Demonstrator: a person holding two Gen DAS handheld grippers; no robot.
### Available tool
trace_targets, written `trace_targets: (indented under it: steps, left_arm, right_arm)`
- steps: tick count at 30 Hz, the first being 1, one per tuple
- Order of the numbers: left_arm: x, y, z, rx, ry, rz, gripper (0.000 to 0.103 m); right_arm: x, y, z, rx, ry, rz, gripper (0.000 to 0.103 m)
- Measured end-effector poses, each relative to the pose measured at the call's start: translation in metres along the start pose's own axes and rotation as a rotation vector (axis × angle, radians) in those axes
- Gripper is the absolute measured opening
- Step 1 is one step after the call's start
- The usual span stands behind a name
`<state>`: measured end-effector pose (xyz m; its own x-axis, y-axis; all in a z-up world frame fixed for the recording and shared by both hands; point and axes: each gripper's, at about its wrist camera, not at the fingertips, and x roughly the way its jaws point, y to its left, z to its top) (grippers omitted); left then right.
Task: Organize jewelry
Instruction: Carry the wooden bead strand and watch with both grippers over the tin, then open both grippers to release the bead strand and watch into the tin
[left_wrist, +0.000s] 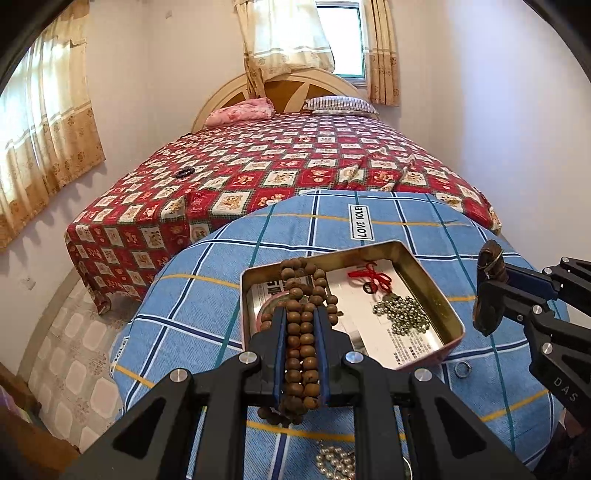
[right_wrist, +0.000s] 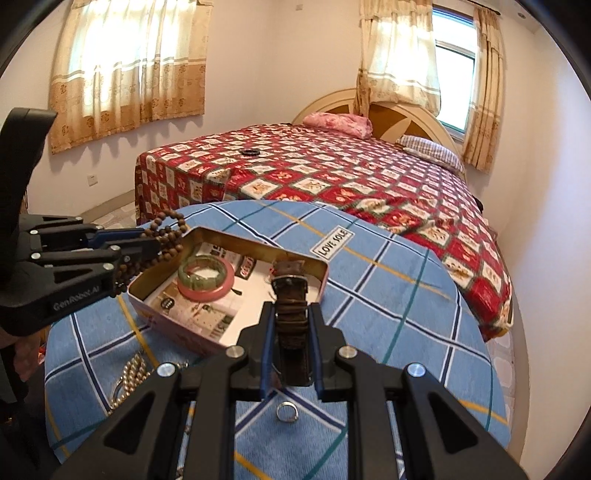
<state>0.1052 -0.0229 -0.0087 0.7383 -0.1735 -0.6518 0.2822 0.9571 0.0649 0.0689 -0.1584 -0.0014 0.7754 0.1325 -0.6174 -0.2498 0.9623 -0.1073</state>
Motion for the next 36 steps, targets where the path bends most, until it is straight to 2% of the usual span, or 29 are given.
trace_targets:
  steps: [22,36]
  left_arm:
    - [0.032,0.008,0.012,0.005,0.029,0.024,0.015]
    - [0.070,0.003,0.012,0.012,0.080,0.037,0.015]
  right_arm:
    - [0.030,0.008,0.020,-0.042,0.025,0.012,0.019]
    - [0.074,0.005,0.018,-0.053,0.118,0.016,0.020]
